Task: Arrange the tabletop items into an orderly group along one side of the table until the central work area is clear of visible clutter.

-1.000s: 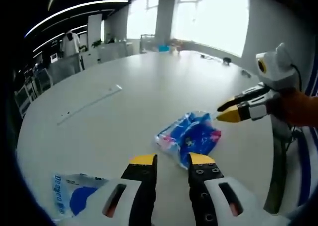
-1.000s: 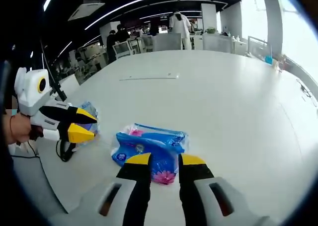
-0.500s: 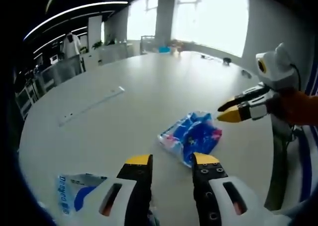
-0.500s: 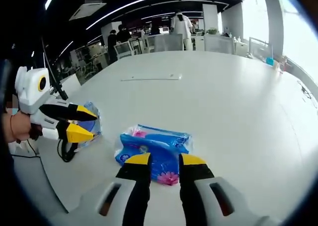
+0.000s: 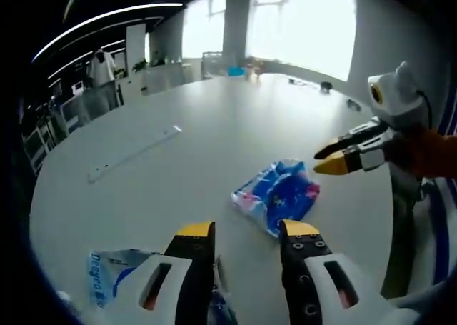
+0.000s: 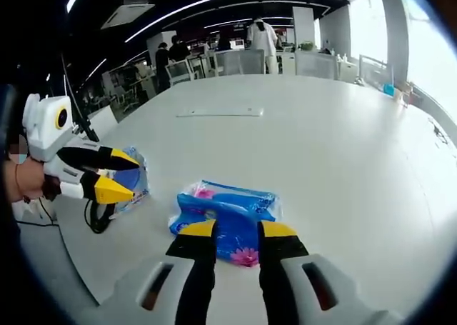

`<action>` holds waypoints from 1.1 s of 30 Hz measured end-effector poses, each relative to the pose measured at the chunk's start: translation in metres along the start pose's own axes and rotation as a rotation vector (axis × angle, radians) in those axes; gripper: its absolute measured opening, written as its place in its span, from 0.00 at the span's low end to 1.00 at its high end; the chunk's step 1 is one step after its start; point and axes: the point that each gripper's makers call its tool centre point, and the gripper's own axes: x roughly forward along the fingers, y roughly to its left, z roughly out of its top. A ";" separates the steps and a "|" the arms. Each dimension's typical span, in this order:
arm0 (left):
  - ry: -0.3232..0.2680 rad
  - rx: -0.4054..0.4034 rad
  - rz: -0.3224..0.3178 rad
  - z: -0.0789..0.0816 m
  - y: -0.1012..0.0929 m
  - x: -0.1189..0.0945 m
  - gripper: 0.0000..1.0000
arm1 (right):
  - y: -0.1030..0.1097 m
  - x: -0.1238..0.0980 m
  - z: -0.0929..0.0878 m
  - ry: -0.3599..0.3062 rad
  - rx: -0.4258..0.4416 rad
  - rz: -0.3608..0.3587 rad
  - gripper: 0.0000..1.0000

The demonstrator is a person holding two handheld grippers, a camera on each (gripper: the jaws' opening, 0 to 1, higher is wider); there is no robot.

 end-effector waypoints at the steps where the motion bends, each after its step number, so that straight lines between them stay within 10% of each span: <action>1: 0.001 0.000 0.000 0.000 0.001 -0.001 0.33 | 0.001 0.000 0.000 0.000 0.000 0.001 0.20; 33: -0.011 -0.004 0.021 -0.006 0.017 -0.026 0.44 | 0.042 0.005 0.015 -0.031 -0.041 0.067 0.38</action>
